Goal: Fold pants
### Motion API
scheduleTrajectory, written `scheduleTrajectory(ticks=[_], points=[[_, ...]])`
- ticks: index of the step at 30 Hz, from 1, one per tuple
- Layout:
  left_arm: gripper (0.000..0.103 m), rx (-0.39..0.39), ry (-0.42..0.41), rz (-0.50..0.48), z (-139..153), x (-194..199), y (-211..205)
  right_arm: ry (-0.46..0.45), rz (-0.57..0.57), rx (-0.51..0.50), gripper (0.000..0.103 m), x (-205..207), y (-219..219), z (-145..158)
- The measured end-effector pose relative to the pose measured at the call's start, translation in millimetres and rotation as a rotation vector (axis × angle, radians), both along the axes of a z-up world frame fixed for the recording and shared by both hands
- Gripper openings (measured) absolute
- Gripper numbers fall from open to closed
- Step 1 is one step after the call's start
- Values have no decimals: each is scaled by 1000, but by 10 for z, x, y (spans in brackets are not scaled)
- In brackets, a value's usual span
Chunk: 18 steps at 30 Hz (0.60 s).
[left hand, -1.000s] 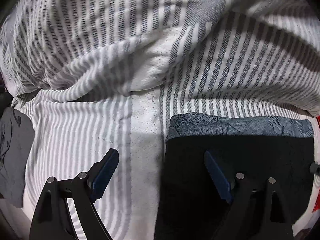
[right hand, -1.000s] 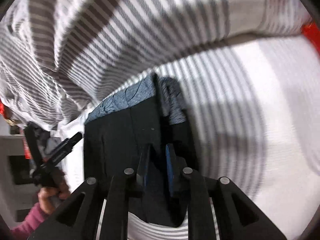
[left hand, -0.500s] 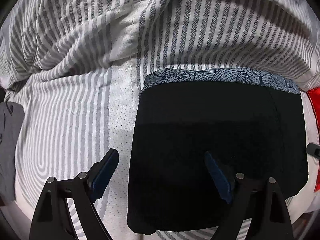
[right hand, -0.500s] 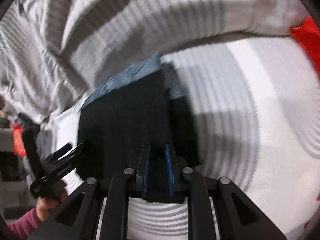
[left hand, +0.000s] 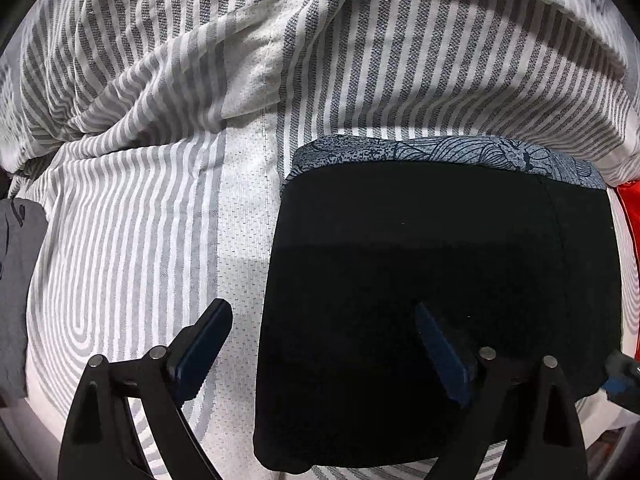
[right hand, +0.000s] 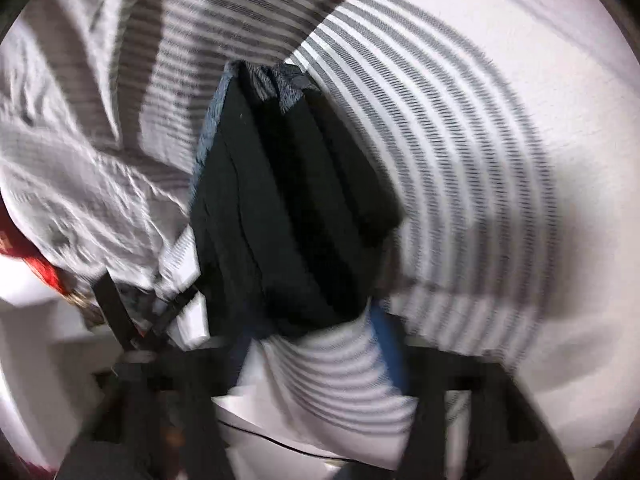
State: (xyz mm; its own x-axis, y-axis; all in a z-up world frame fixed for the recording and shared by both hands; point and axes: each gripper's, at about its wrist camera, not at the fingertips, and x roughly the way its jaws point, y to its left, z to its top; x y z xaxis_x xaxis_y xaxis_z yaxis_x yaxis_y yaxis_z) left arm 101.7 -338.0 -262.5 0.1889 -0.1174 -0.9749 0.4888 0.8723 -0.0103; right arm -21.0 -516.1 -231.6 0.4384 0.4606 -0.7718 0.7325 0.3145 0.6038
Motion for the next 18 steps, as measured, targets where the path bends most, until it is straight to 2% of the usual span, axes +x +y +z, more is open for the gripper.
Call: scheduleTrajectory(ticks=[1, 3, 7, 9, 11, 12, 14, 15, 16, 18], points=[[93, 3, 5, 5, 11, 11, 3, 1, -29, 13, 26, -1, -53, 2], [93, 7, 9, 2, 44, 15, -17, -27, -44, 10, 18, 47, -112, 85], [93, -16, -1, -57, 123, -93, -136, -88, 79, -119, 16, 282, -149, 411], [93, -8, -6, -73, 93, -138, -194, -49, 128, -169, 16, 355, -160, 371], [93, -5, 14, -68, 30, -144, -225, 28, 164, -164, 21, 382, -173, 167], [94, -8, 20, -62, 15, -138, -223, 51, 138, -144, 28, 320, -200, 81], [95, -15, 23, -58, 10, -124, -207, 51, 77, -114, 45, 241, -251, 66], [95, -21, 26, -58, 8, -116, -196, 92, 61, -139, 63, 193, -268, 99], [96, -27, 30, -60, 4, -107, -182, 107, 57, -158, 67, 161, -274, 134], [96, -29, 35, -62, -4, -101, -177, 122, 68, -177, 67, 141, -272, 208]])
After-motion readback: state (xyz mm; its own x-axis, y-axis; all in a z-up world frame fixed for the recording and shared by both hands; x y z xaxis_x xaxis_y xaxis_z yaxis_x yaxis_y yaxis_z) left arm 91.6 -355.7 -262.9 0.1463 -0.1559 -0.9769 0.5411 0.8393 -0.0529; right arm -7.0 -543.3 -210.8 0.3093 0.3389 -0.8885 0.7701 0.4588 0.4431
